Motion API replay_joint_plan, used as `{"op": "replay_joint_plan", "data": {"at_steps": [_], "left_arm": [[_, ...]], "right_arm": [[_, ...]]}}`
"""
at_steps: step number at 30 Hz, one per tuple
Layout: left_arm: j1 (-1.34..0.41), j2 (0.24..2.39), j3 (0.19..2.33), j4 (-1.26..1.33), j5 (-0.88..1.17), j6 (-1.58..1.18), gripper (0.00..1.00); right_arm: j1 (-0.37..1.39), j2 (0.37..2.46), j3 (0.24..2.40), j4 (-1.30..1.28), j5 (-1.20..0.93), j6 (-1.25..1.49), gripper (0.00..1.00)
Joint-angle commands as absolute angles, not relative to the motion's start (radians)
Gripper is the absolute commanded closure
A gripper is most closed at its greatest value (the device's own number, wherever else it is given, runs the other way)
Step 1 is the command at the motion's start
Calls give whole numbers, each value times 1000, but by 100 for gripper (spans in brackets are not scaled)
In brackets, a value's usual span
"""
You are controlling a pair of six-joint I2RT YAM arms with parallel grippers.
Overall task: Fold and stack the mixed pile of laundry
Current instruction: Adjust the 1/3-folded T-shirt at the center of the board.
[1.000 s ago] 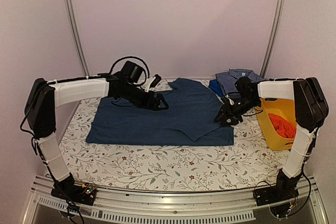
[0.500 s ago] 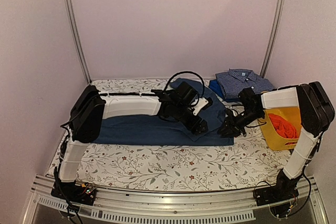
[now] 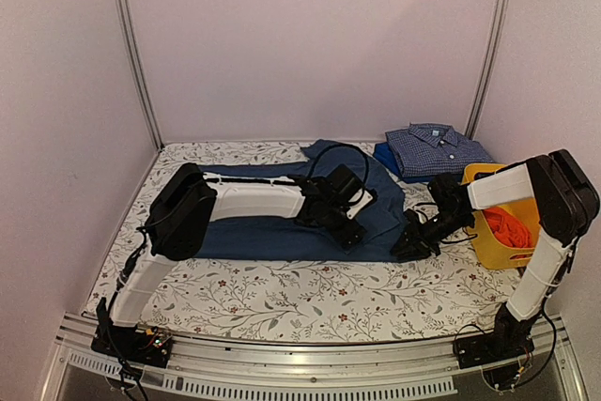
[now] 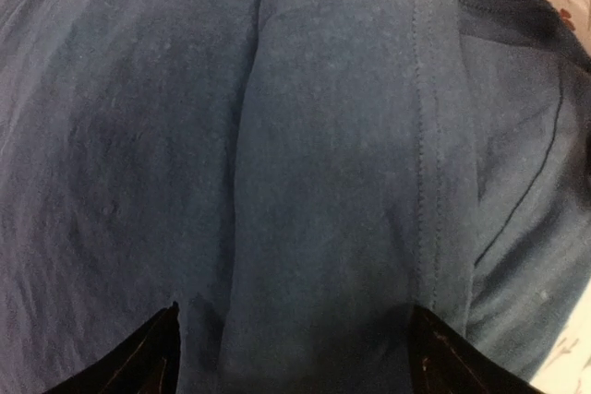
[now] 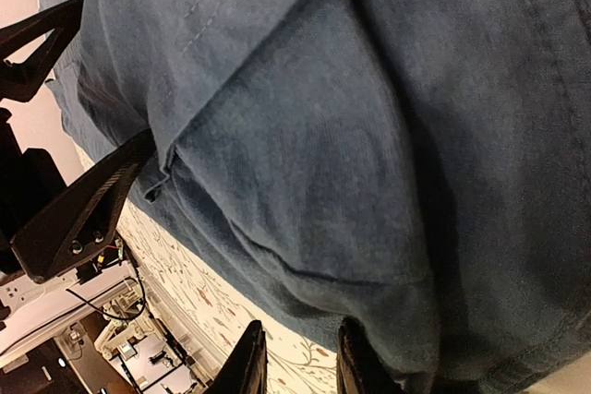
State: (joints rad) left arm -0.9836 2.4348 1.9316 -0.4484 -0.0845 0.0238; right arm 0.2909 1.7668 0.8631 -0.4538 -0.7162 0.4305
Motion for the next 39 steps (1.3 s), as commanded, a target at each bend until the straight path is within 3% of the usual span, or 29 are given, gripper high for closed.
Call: {"op": "replay_joint_plan", "data": {"at_steps": [1,13,22,30,39], "left_arm": [[-1005,2432,1945,-453,-18,41,14],[-1022,2385,1901,-446,3,78,10],[-956,2415,1880,-479,-296,164,11],[-822,2387,1975,-484,-201,83,12],[-674,2459,2117,-606,-104,-199,11]], "right_arm": [[297,1816,833,-423,-656,417,73],[296,1846,833,-429,-651,398,74],[297,1844,829,-457,-632,372,74],[297,1854,821,-474,-605,349,74],[298,1838,827,-488,-608,339,74]]}}
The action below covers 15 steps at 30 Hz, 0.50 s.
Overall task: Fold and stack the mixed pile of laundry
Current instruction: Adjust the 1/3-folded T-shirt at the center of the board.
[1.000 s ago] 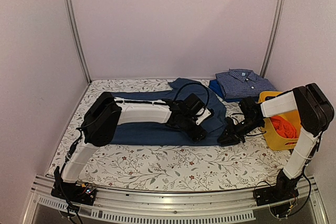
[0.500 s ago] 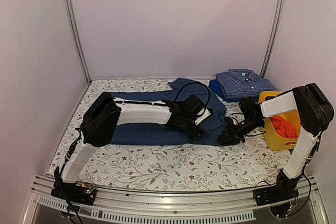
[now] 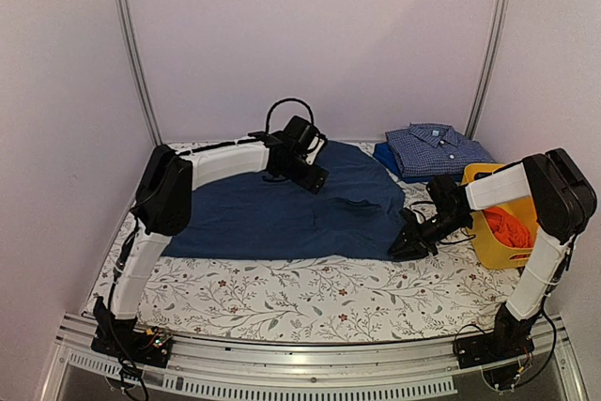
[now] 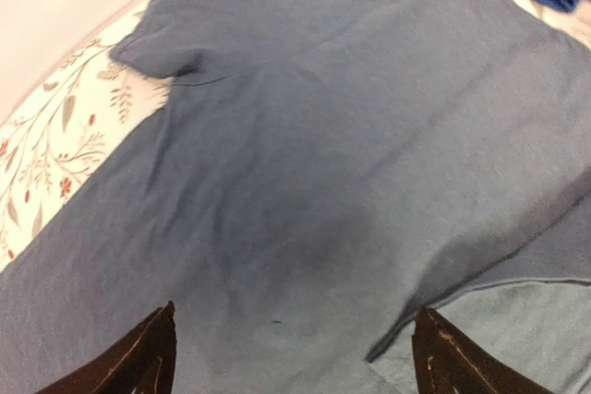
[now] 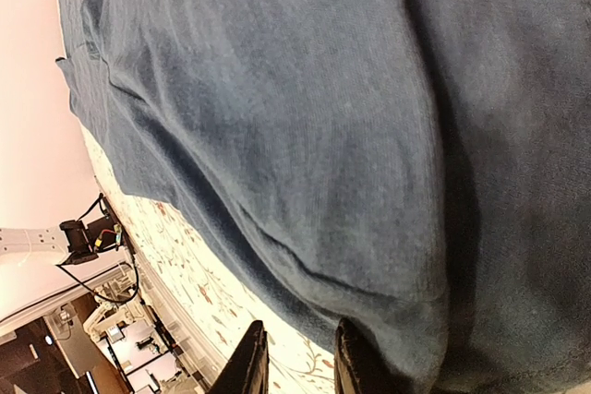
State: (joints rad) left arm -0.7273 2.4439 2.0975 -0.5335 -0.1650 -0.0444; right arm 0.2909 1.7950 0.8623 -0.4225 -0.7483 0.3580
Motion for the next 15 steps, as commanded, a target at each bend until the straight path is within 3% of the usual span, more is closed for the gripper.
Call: {"op": "replay_joint_plan", "data": {"at_steps": [1,15], "left_arm": [[-660,2437,2091,-589,-76,-212,11],[-541,2022,1602,-445,173,-267,4]], "right_arm": [[296,1833,835,-488,-613,336,74],[314,1811,1228,-576,-658,305,71]]}}
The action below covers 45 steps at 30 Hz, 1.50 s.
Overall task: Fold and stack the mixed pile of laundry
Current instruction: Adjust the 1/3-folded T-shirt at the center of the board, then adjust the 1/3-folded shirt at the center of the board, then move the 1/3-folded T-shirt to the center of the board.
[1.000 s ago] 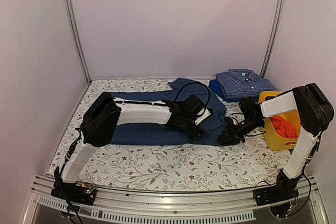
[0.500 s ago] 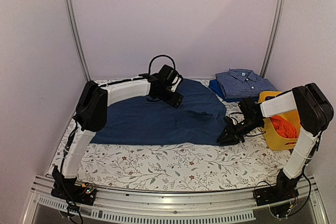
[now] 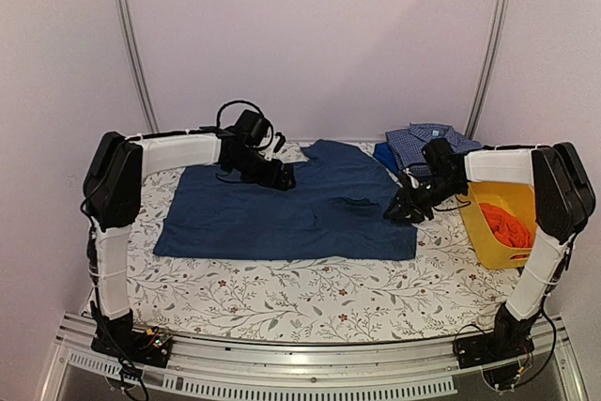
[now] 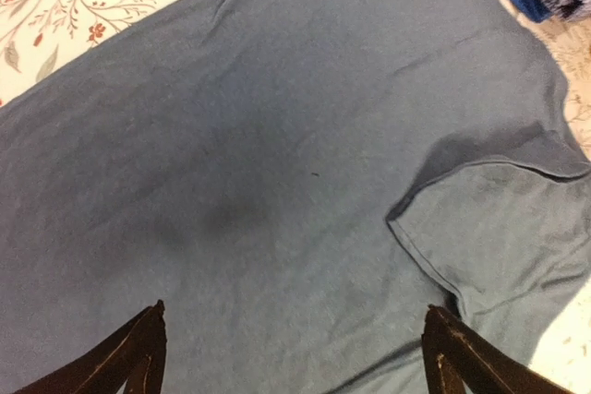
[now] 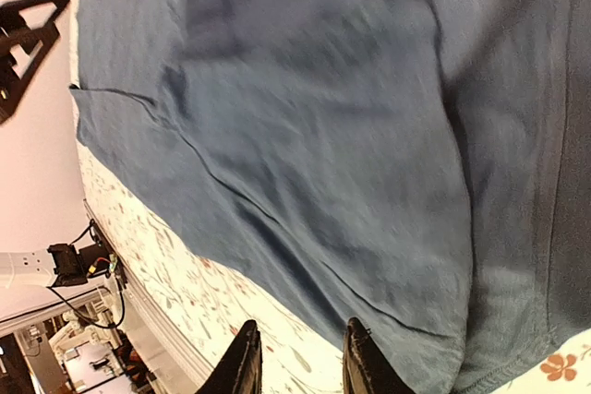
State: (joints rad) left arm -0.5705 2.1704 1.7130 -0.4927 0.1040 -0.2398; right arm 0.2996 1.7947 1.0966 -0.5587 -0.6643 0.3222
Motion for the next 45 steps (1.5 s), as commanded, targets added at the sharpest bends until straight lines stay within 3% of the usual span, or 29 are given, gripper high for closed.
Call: {"op": "replay_joint_plan", "data": {"at_steps": [1,10,17,22,25,30,35,40,43,45], "left_arm": [[-532,1995,1555,-444,176,-272,4],[-464,1798,1353,-460,163,-316,0],[-417,1676,1211,-462,165,-338,0],[-375,1619,1121,-484,177,-355,0],[-353,1575,1072,-525,155,-382,0],[-283,1496,977,-618,203,-522,0],[-202,1359,831,-627,272,-668,0],[-119,1326,765,-603,326,-737,0],[-81,1336,757,-638,294,-754,8],[-30,1322,746,-684,266,-777,19]], "right_arm": [[321,1843,1264,-587,-660,300,72],[369,2112,1504,-591,-701,276,75],[308,2291,1794,-611,-570,308,74],[292,2307,1864,-666,-513,296,61],[306,2240,1787,-682,-552,255,54],[346,2026,1534,-675,-623,214,51],[355,1835,1218,-629,-655,240,52],[355,1777,1096,-576,-688,267,53],[355,1788,1075,-590,-662,265,53],[352,1783,1056,-608,-641,260,53]]}}
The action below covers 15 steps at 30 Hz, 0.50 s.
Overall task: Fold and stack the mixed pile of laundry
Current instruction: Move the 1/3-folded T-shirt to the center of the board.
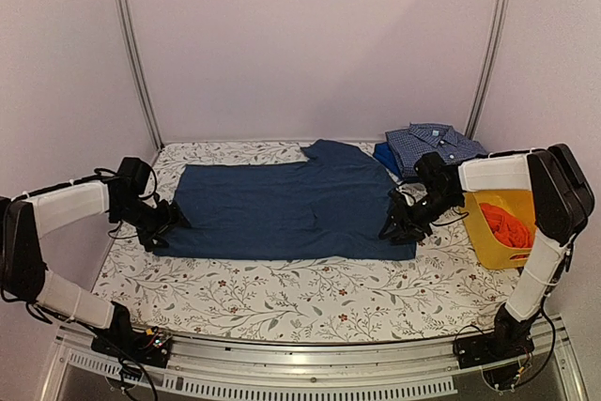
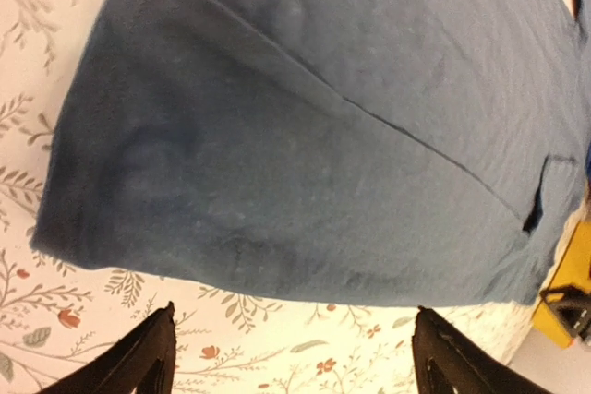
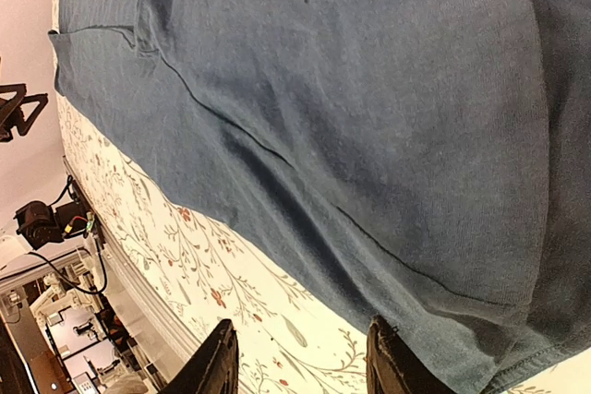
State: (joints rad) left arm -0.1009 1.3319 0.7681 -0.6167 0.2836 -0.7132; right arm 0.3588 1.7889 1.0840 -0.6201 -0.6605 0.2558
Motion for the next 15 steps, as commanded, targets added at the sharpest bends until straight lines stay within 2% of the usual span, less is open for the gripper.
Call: {"op": "replay_joint_plan", "data": {"at_steps": [1,7,11,15], "left_arm": [[-5,1307,736,-698,260,-784,25],[146,1209,680,-733,228,-854,42],[187,1268,672,-733,250,-869,45],[194,1340,691,-726,247,-883,46]], "right_arm": [[349,1769,1041,-613,-631,263,53],[277,1623,916,-644,-594,342,52],[270,1579,888,-658,-565,386,47],[261,1592,889,-649,-522,417,46]]}}
